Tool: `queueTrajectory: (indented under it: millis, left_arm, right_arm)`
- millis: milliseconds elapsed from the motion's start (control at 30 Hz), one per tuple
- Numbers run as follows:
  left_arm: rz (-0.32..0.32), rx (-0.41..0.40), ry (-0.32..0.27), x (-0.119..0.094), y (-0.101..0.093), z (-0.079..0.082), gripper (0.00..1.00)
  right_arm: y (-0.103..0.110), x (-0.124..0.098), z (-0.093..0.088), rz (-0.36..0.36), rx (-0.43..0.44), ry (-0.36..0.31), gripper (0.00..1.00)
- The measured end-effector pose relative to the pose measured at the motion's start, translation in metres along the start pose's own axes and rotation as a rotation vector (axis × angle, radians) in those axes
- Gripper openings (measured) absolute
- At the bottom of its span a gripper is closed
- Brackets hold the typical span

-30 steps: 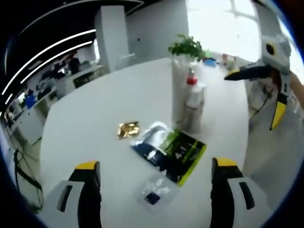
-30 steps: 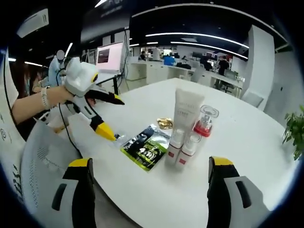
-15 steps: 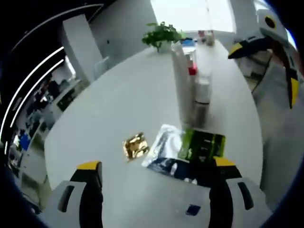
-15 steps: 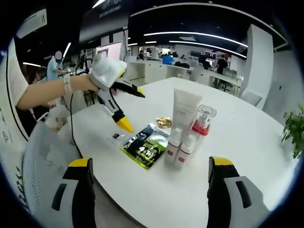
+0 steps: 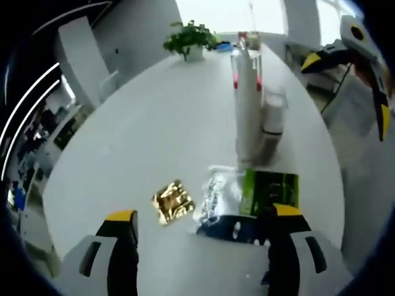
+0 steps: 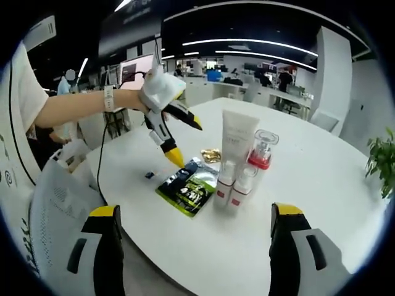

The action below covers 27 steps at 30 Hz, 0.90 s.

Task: Arrange the skincare products in the storage area until every visible bottle or jar stands upright without overlapping.

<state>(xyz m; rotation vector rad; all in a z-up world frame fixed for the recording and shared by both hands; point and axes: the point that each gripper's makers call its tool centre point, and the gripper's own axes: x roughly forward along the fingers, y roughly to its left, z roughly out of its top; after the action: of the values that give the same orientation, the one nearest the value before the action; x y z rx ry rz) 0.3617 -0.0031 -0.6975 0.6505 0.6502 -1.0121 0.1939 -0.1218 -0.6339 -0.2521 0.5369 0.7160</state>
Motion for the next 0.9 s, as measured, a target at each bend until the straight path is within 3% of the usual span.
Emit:
queueTrajectory:
  millis: [167, 233, 300, 467, 833, 900]
  left_arm:
    - [0.016, -0.066, 0.019, 0.009, 0.004, 0.005, 0.80]
    - [0.022, -0.090, 0.019, 0.017, 0.014, 0.008, 0.75]
    - [0.023, -0.121, 0.033, 0.026, 0.024, 0.007, 0.73]
    - [0.039, -0.171, 0.071, 0.034, 0.024, -0.001, 0.67]
    - [0.019, -0.132, 0.108, 0.055, 0.042, -0.006, 0.59]
    - [0.004, -0.066, 0.124, 0.053, 0.040, -0.004, 0.59]
  right_arm:
    - [-0.001, 0.001, 0.000, 0.000, 0.004, -0.001, 1.00]
    - [-0.001, 0.002, 0.000, 0.001, 0.005, 0.002, 1.00]
    - [-0.002, 0.002, -0.001, 0.002, 0.005, 0.002, 1.00]
    - [-0.002, 0.002, -0.003, 0.005, 0.008, 0.010, 1.00]
    - [-0.005, 0.003, -0.008, 0.009, 0.027, 0.019, 1.00]
    - [-0.005, 0.005, -0.009, 0.011, 0.030, 0.019, 1.00]
